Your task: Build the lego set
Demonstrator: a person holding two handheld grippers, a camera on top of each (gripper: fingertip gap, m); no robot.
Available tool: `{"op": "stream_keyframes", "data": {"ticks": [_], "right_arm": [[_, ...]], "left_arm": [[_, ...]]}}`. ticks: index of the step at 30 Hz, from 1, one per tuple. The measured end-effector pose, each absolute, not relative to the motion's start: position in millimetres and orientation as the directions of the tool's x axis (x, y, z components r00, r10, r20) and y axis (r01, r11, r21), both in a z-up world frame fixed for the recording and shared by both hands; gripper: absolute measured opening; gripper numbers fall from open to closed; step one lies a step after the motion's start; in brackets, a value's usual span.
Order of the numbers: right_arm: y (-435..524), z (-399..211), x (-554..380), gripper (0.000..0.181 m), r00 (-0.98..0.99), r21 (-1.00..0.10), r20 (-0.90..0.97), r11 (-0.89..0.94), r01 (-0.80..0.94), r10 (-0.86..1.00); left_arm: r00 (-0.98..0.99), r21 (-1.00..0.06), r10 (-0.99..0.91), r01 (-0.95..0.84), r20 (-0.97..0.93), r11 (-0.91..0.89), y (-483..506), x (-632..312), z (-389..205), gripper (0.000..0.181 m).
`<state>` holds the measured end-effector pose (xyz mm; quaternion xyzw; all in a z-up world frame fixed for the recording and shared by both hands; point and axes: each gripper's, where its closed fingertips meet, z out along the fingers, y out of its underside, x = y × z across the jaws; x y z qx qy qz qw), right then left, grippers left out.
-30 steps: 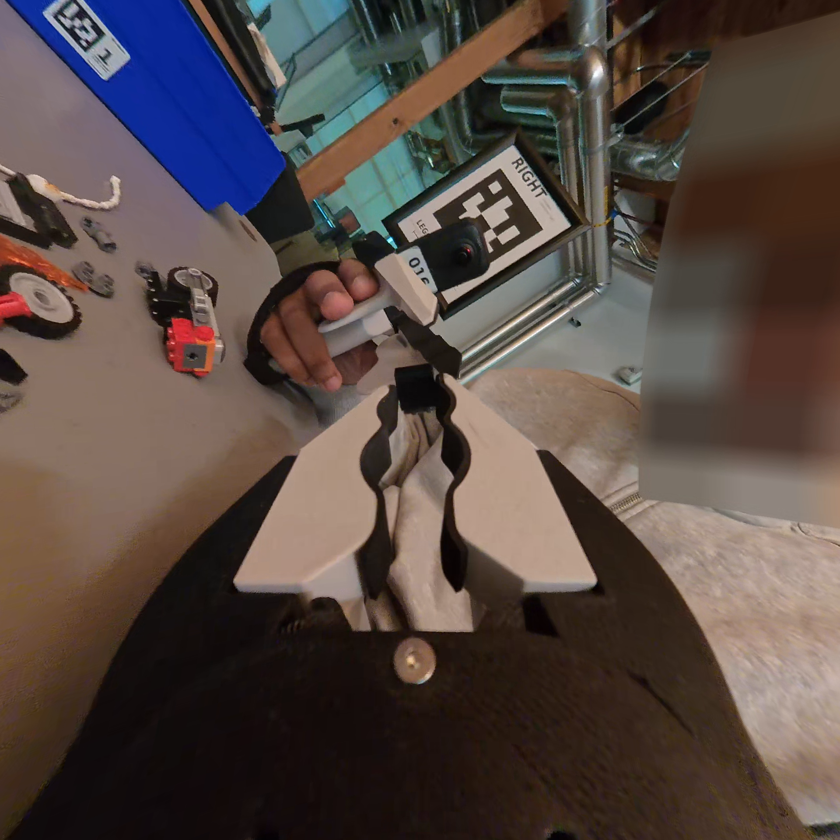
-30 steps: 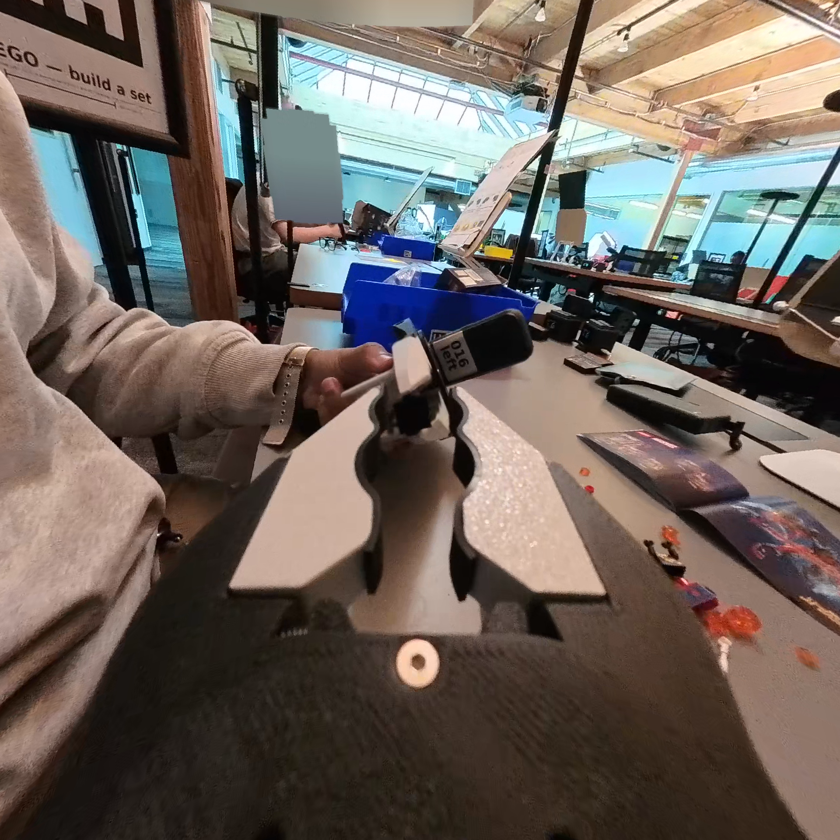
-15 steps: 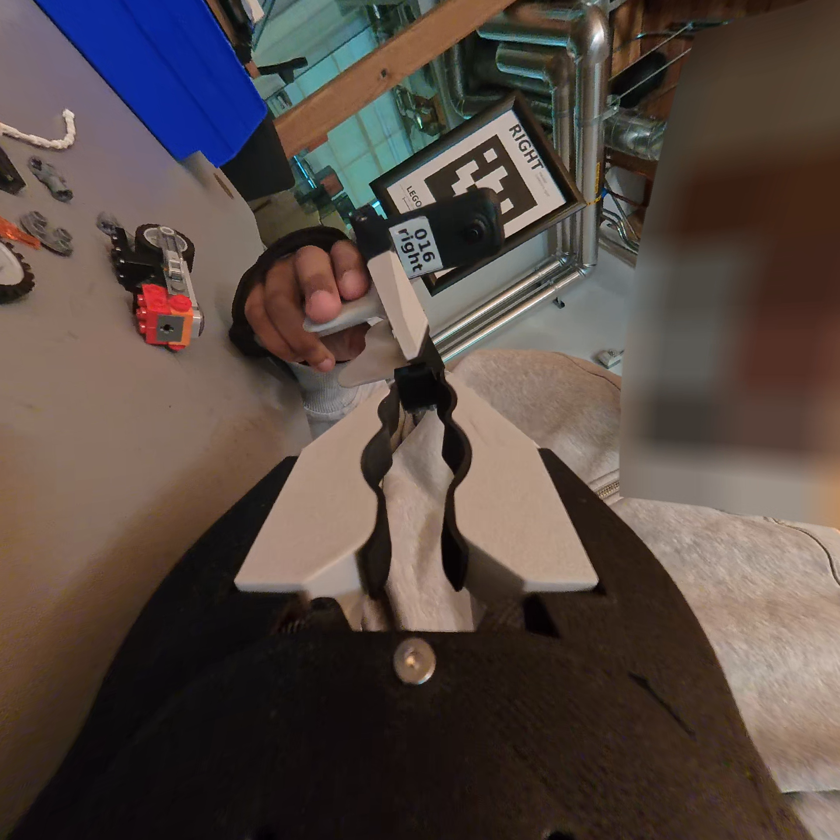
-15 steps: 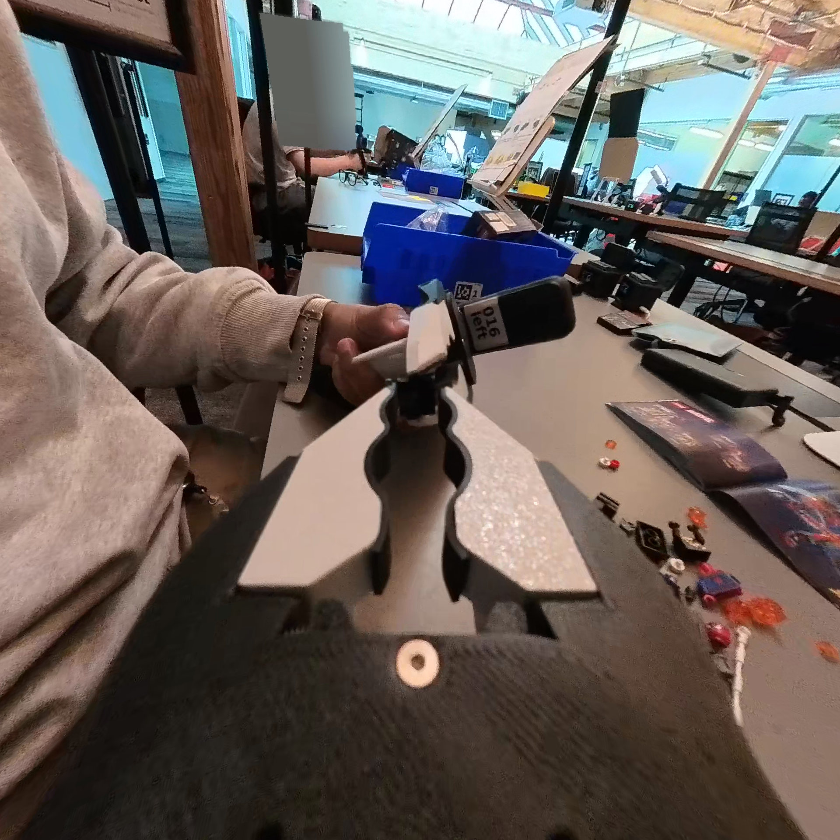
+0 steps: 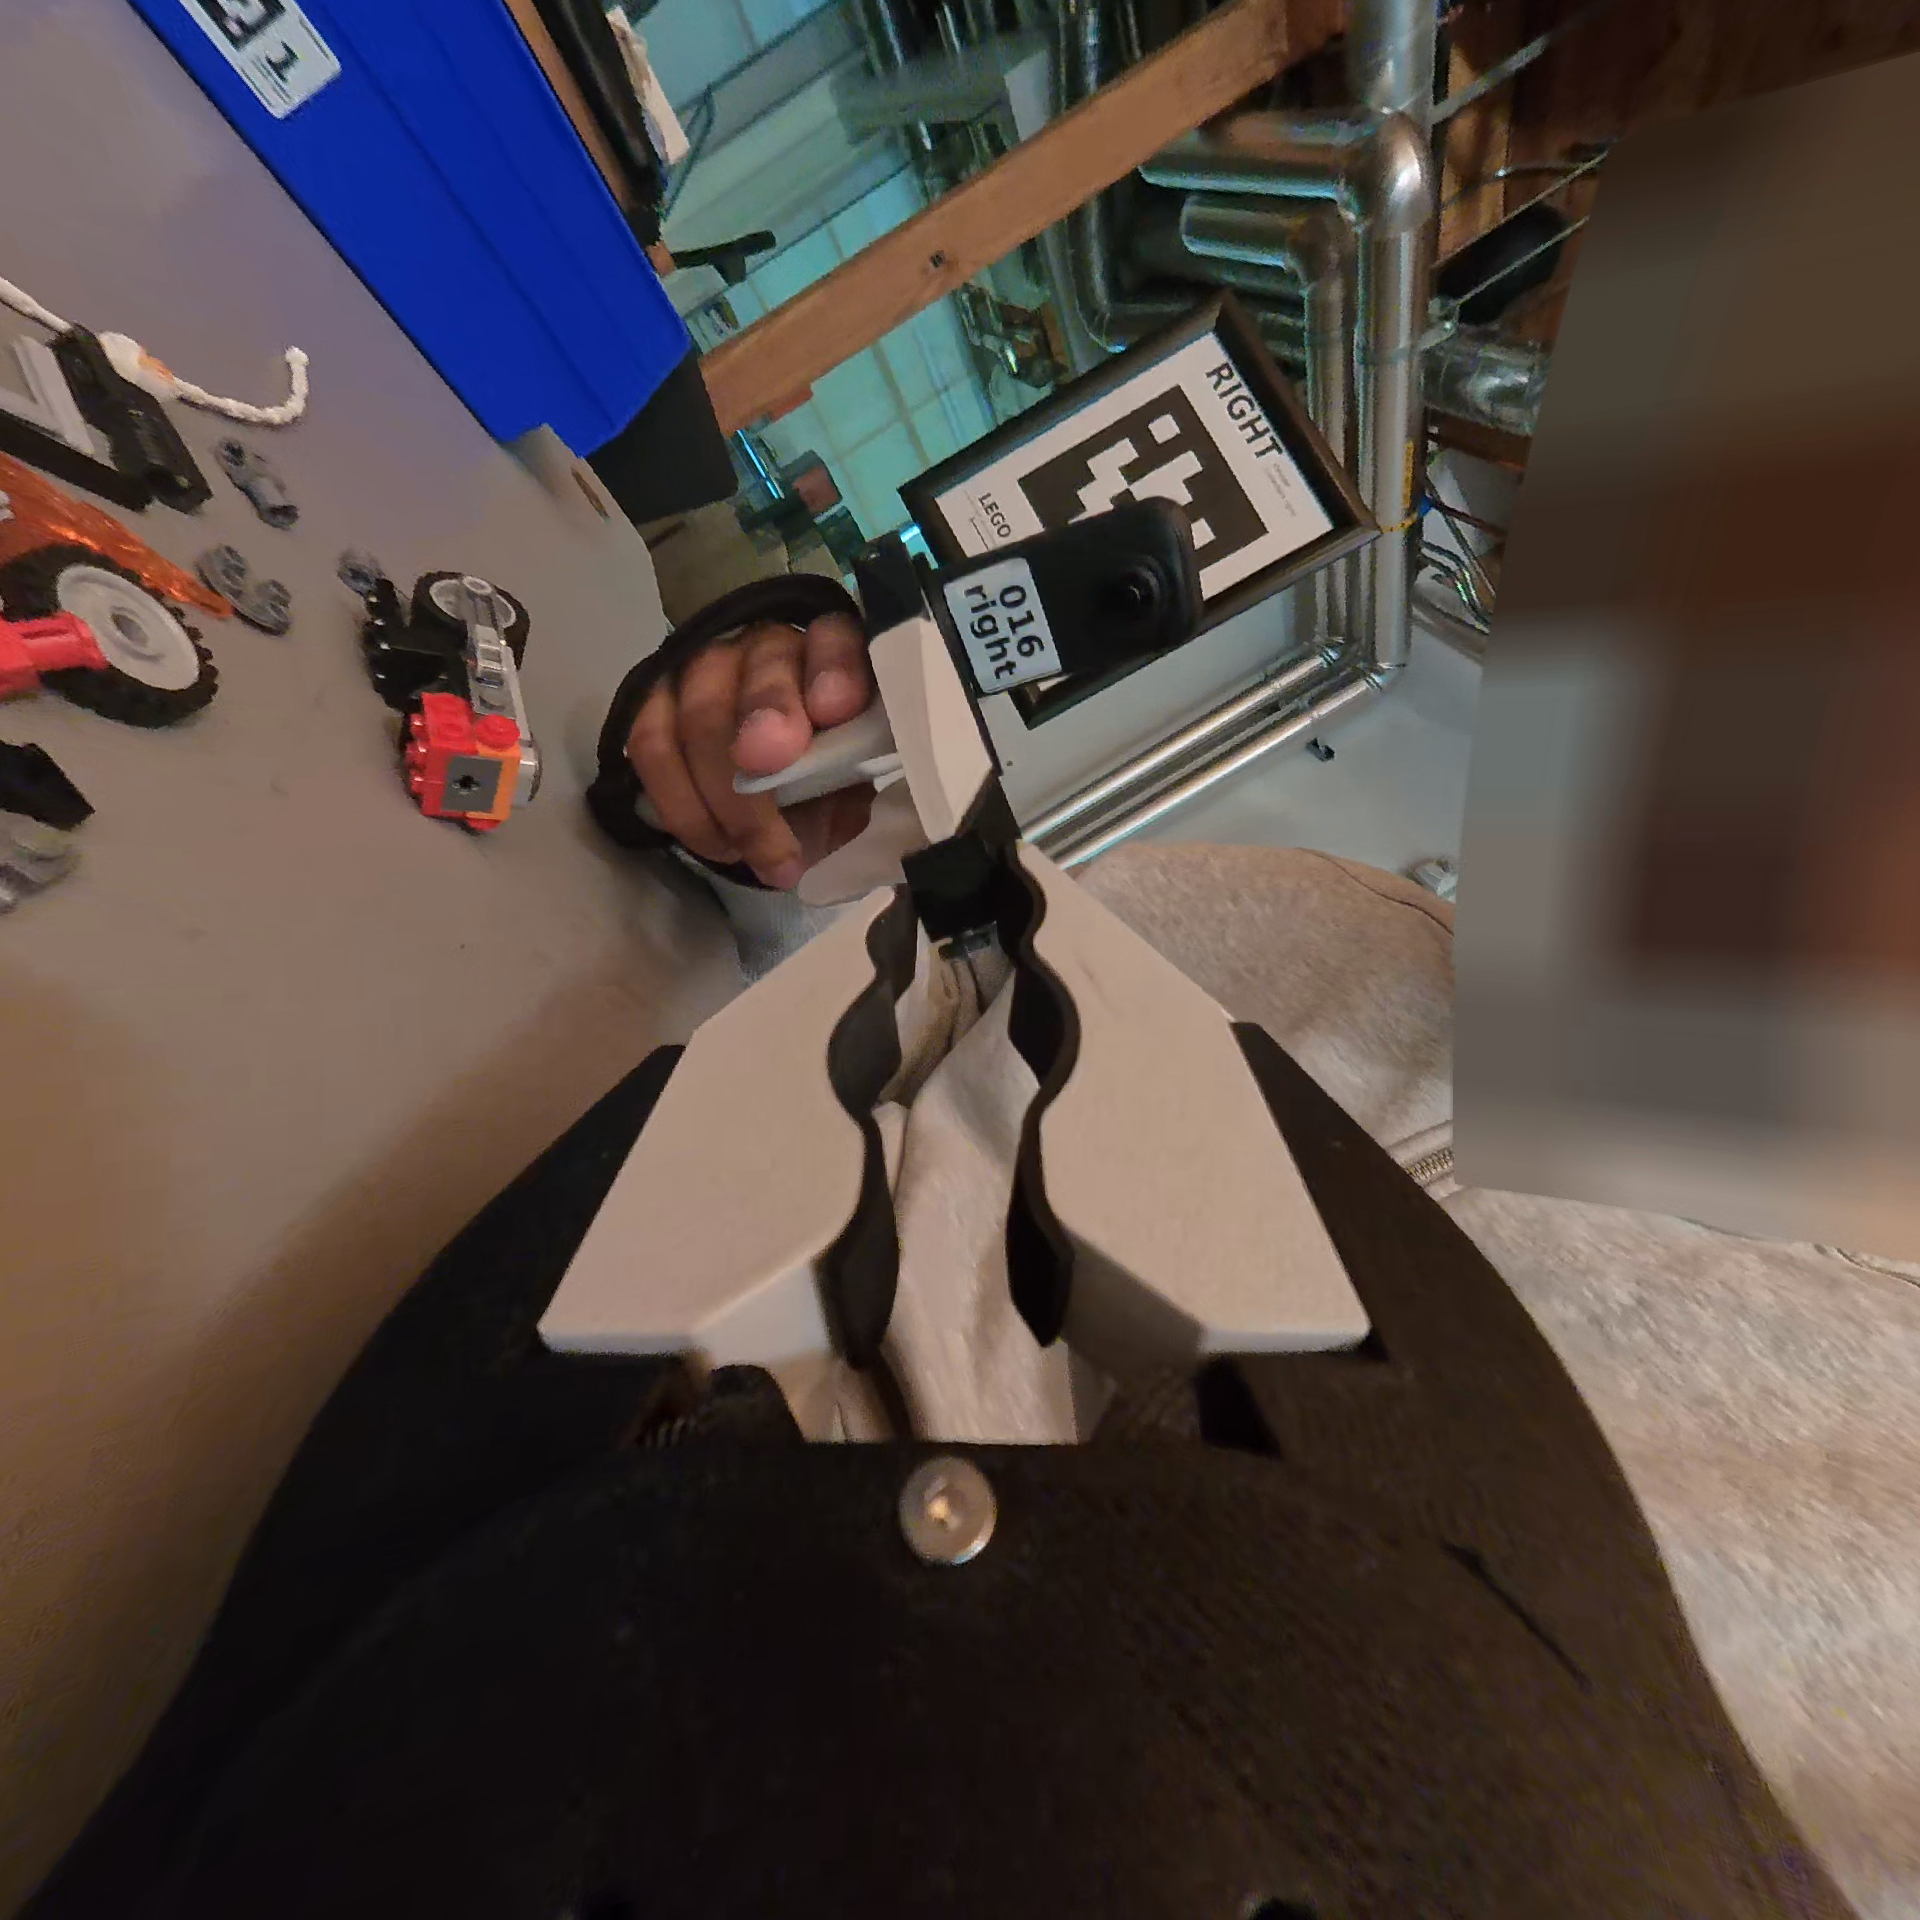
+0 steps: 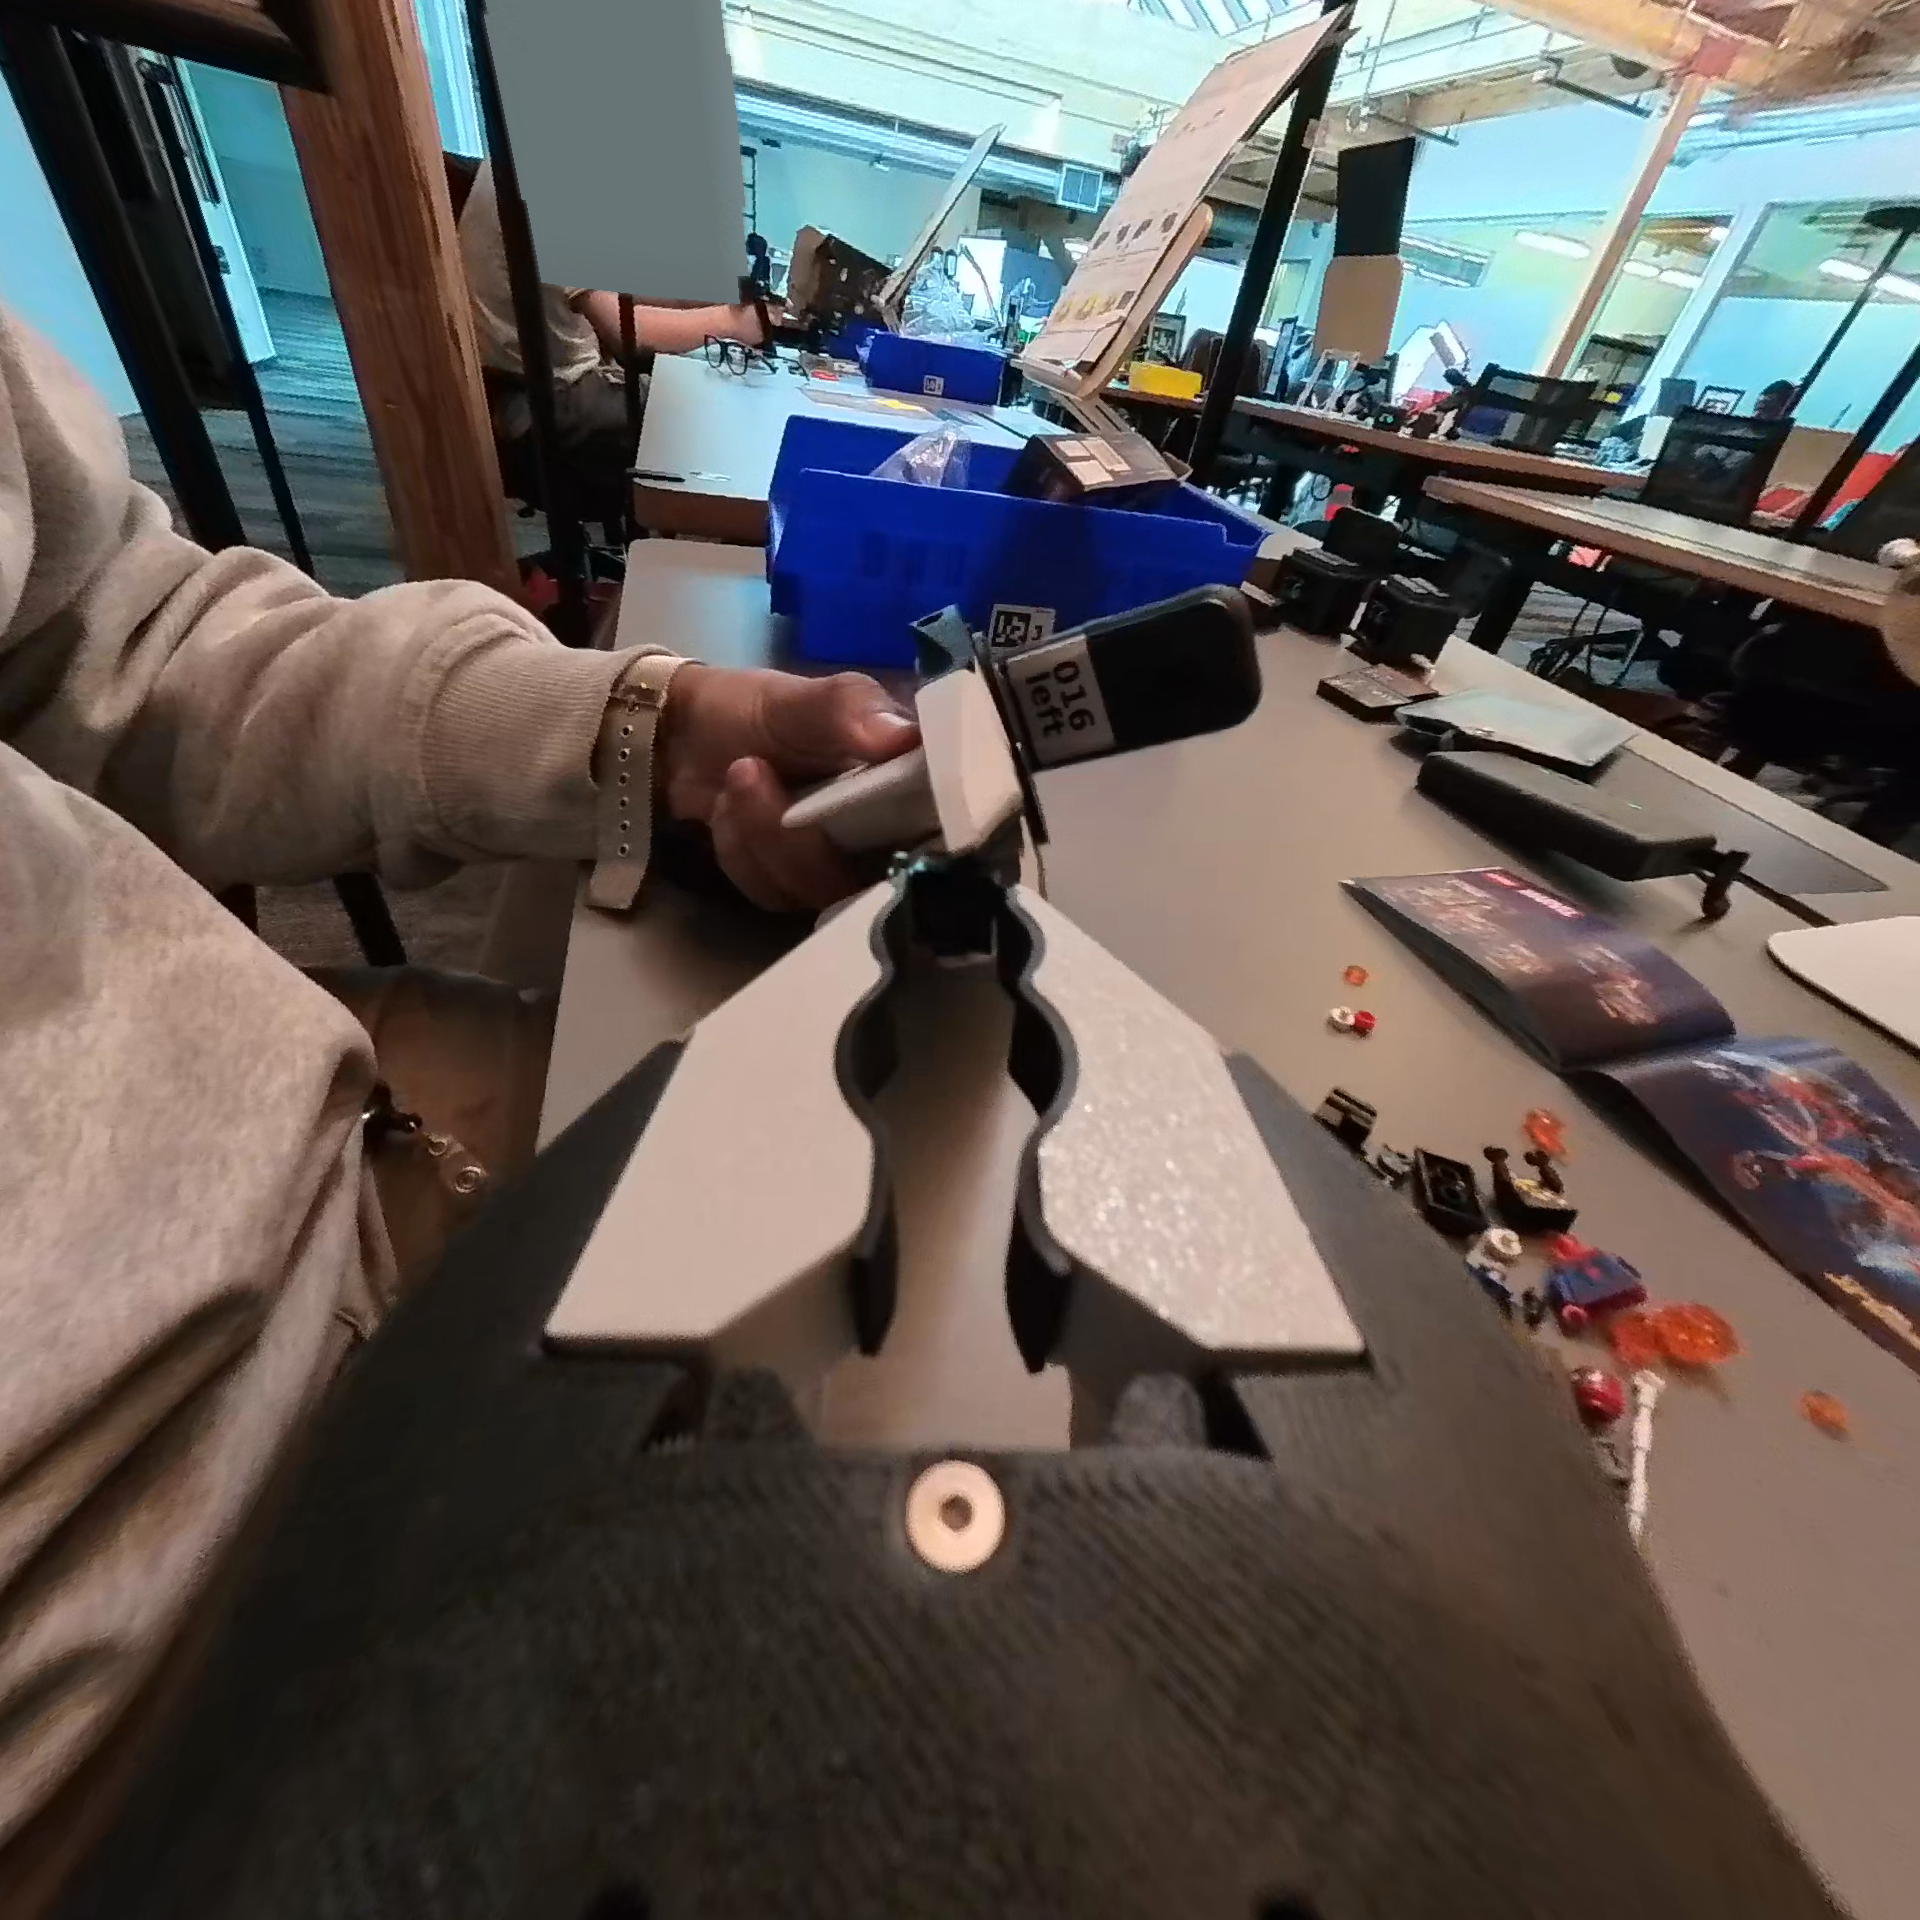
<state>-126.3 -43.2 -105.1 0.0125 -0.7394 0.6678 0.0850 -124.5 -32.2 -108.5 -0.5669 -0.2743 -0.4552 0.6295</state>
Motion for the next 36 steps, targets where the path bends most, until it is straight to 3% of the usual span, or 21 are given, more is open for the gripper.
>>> {"op": "stream_keyframes", "data": {"ticks": [13,14,16,19,23,31,36], "right_arm": [[-40,-107,-139,0.013,-0.976,-0.982,0.154,0.129,-0.134,0.156],[-36,-104,-142,0.000,-0.970,-0.983,0.164,0.117,-0.145,0.179],[-15,-91,-151,0.000,-0.963,-0.989,0.147,0.035,-0.143,0.225],[-8,-86,-158,0.000,-0.952,-0.987,0.155,0.000,-0.161,0.265],[-34,-92,-149,0.031,-0.960,-0.991,0.137,0.025,-0.135,0.243],[-50,-98,-152,0.026,-0.948,-0.990,0.132,0.075,-0.115,0.291],[-52,-99,-154,0.015,-0.949,-0.992,0.115,0.081,-0.096,0.293]], "left_arm": [[0.451,-0.456,-0.207,0.890,0.868,0.025,-32,-138,-111,0.015],[0.449,-0.453,-0.216,0.891,0.867,0.031,-34,-138,-110,0.016],[0.406,-0.371,-0.267,0.912,0.874,0.175,-60,-161,-100,0.015],[0.483,-0.451,-0.149,0.868,0.863,0.207,-68,-170,-106,0.015],[0.498,-0.480,-0.134,0.865,0.857,0.145,-53,-161,-110,0.015],[0.527,-0.509,-0.160,0.849,0.835,0.141,-38,-149,-106,0.015],[0.545,-0.519,-0.138,0.835,0.827,0.184,-41,-154,-104,0.015]]}}
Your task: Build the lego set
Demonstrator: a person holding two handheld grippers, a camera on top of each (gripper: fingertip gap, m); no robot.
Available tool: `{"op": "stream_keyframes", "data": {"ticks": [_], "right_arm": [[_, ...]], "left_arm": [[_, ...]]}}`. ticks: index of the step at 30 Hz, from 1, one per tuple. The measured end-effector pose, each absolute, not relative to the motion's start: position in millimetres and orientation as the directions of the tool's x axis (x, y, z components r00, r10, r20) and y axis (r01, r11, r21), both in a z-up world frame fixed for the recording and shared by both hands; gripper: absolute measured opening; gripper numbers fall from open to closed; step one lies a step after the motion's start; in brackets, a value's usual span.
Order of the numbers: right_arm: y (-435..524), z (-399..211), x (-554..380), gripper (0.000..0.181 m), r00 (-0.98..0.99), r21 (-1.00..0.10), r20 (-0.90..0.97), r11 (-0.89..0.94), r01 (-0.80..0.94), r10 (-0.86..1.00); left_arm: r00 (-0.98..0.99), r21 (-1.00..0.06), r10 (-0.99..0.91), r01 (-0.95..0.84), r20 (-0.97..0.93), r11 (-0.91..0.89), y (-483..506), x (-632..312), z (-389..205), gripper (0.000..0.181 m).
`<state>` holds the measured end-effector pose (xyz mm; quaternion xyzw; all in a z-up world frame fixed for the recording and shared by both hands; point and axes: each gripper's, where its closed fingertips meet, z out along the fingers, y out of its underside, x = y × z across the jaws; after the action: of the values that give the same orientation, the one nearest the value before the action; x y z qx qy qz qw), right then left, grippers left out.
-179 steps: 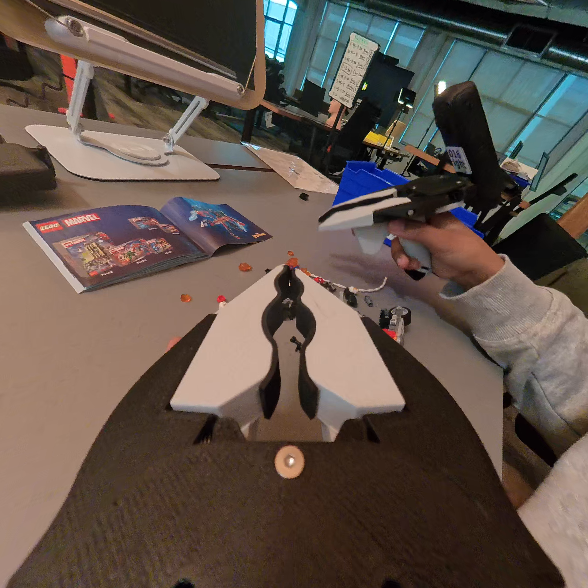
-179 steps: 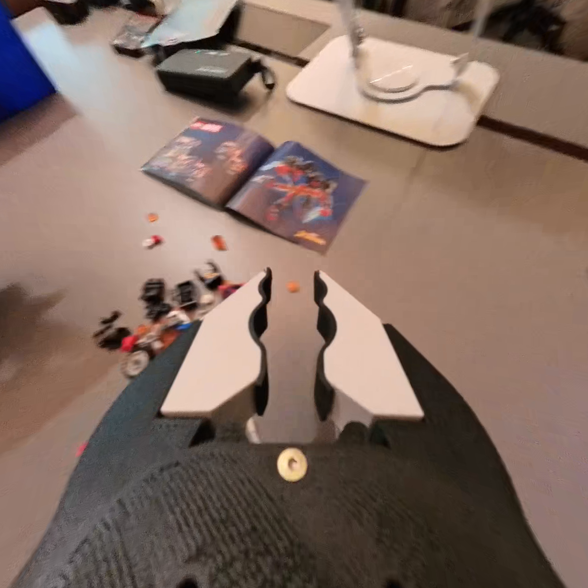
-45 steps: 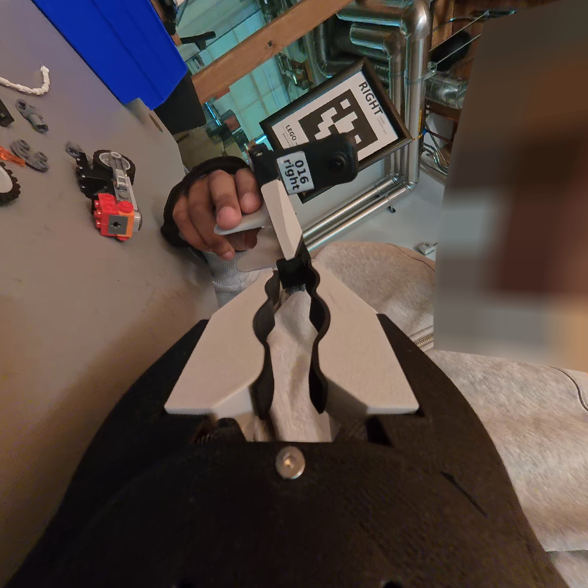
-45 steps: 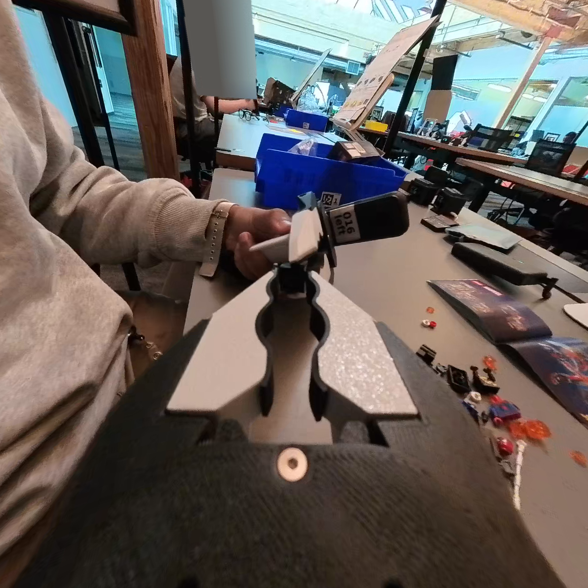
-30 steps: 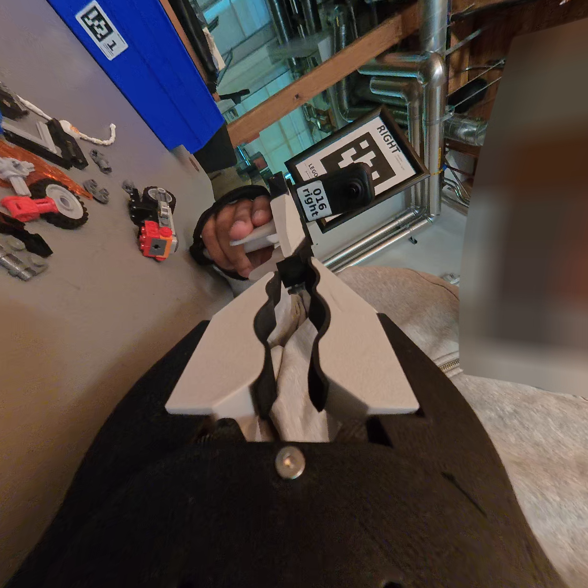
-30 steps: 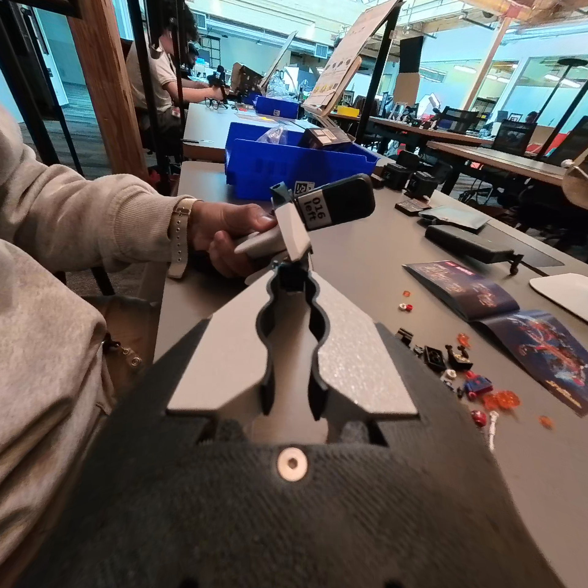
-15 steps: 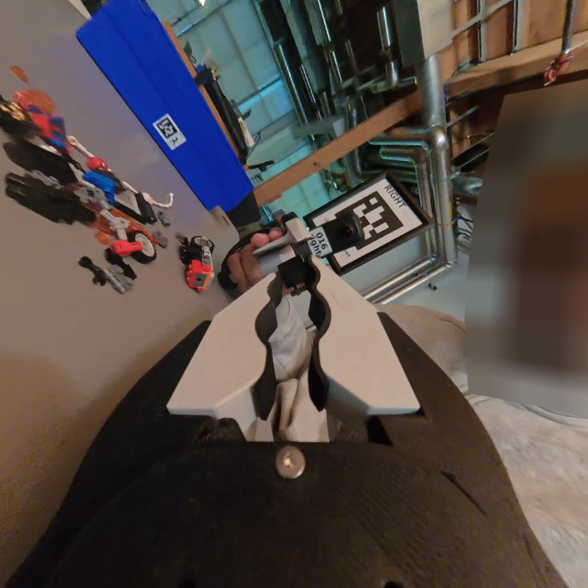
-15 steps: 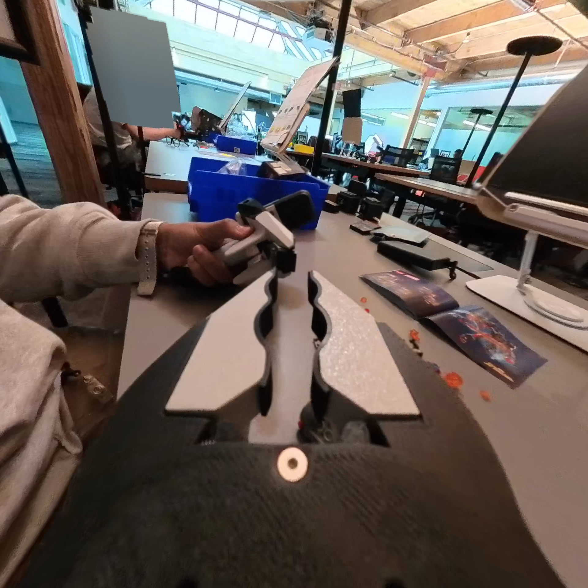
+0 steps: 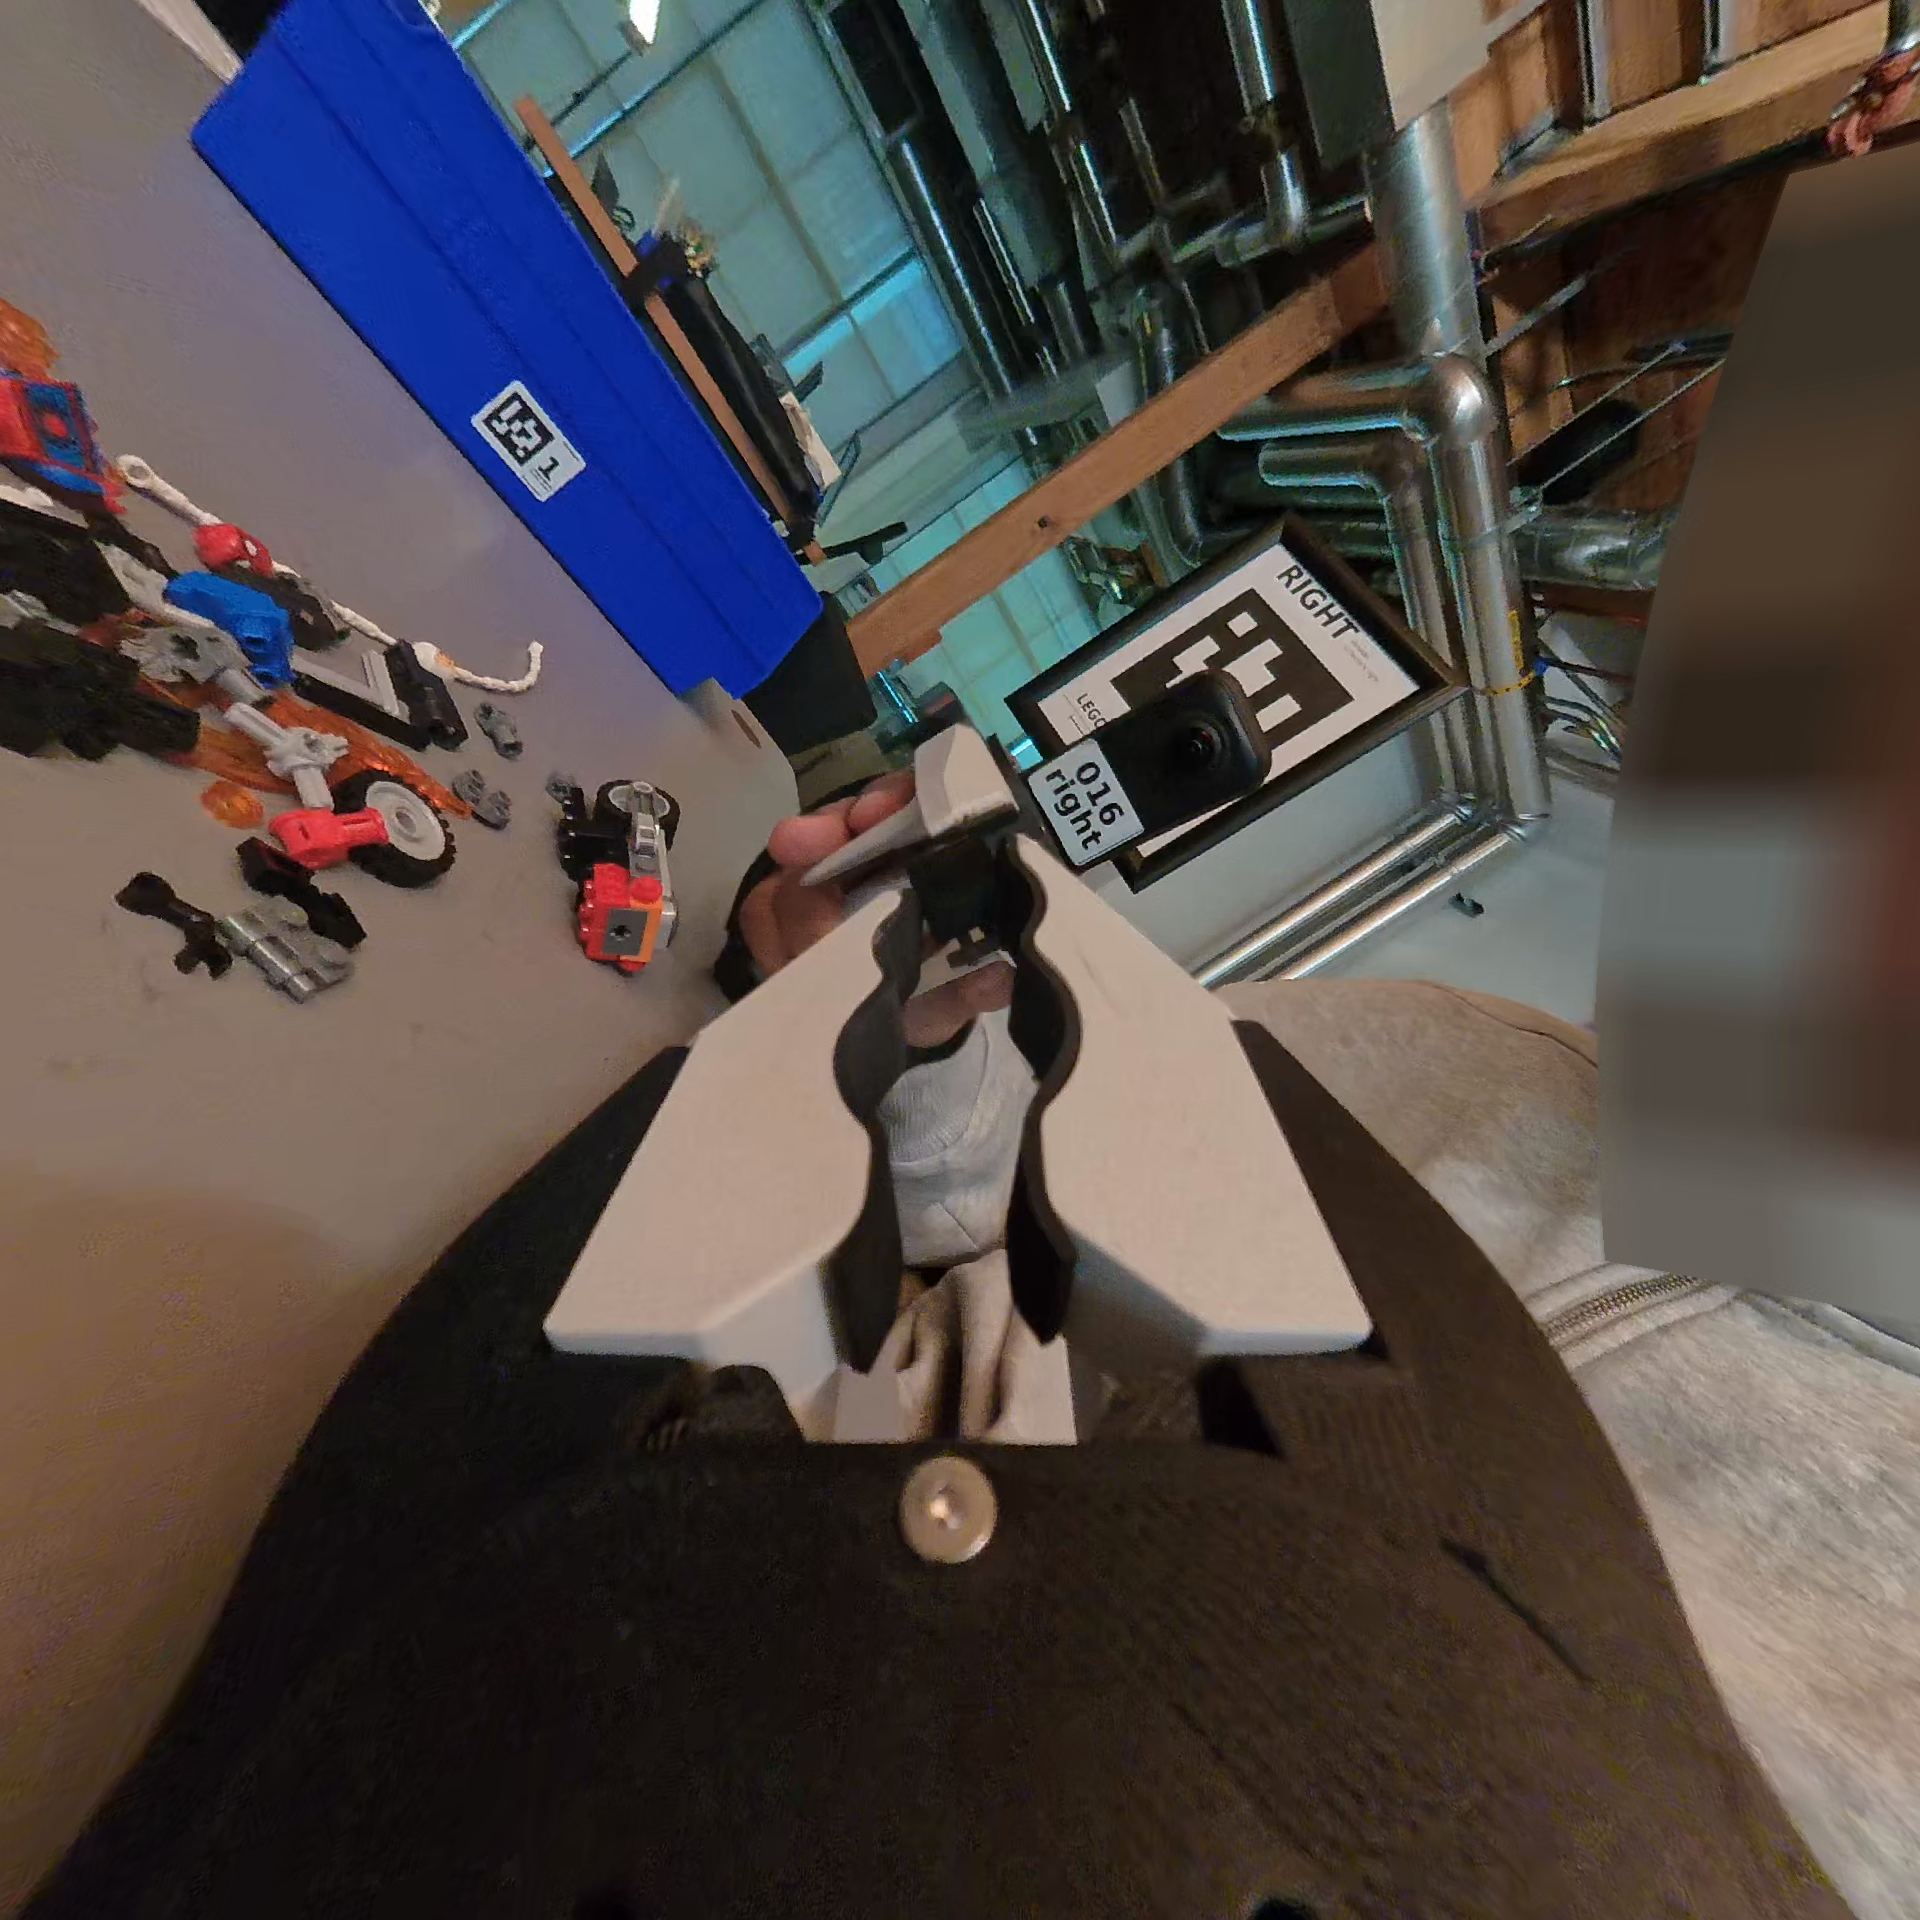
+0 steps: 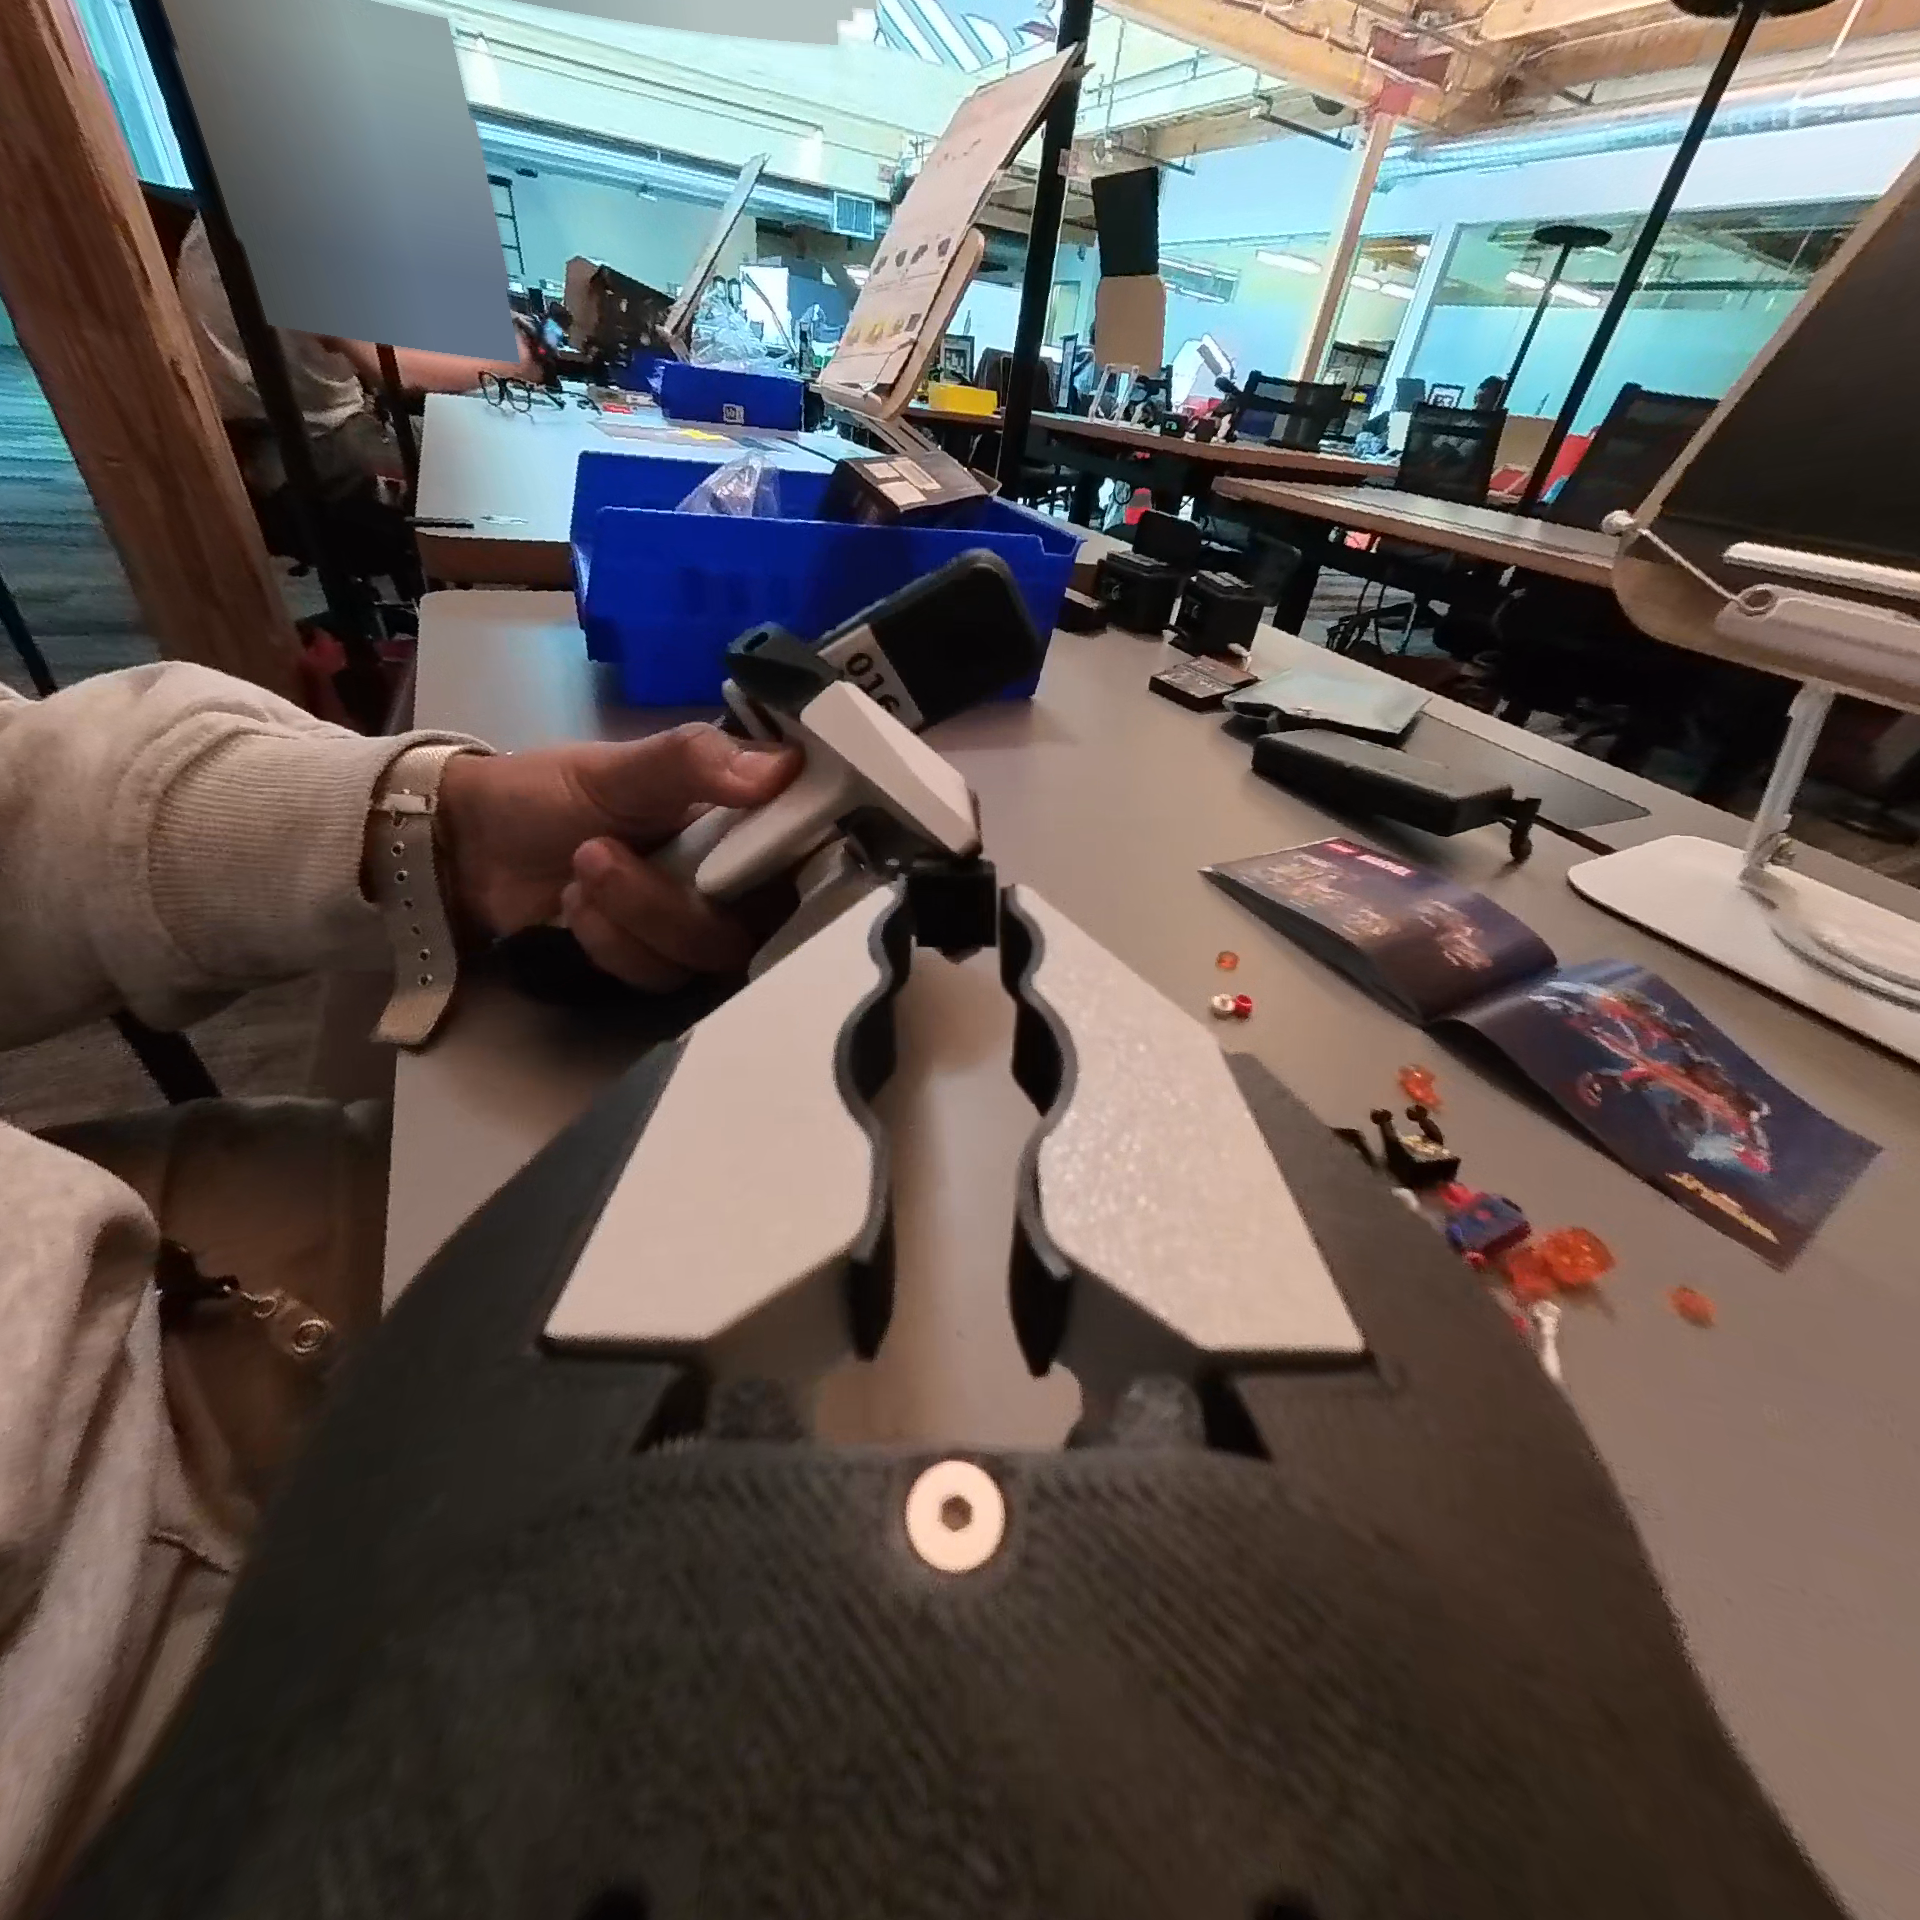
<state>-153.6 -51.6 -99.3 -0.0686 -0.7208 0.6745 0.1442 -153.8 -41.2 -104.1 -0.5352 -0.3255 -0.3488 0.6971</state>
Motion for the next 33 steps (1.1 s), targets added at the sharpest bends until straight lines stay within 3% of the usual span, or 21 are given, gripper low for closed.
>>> {"op": "stream_keyframes", "data": {"ticks": [14,19,22,33], "right_arm": [[-51,-96,-148,0.014,-0.953,-0.993,0.118,0.061,-0.105,0.278],[-49,-95,-143,0.014,-0.947,-0.985,0.171,0.074,-0.156,0.272],[-49,-95,-139,0.014,-0.941,-0.977,0.212,0.092,-0.194,0.262],[-46,-103,-132,0.014,-0.904,-0.931,0.358,0.170,-0.325,0.233]], "left_arm": [[0.559,-0.534,-0.152,0.827,0.815,0.178,-40,-150,-101,0.016],[0.512,-0.496,-0.232,0.859,0.827,0.126,-39,-140,-98,0.027],[0.490,-0.480,-0.252,0.871,0.835,0.104,-38,-137,-96,0.017],[0.429,-0.436,-0.247,0.899,0.869,0.030,-33,-123,-102,0.015]]}}
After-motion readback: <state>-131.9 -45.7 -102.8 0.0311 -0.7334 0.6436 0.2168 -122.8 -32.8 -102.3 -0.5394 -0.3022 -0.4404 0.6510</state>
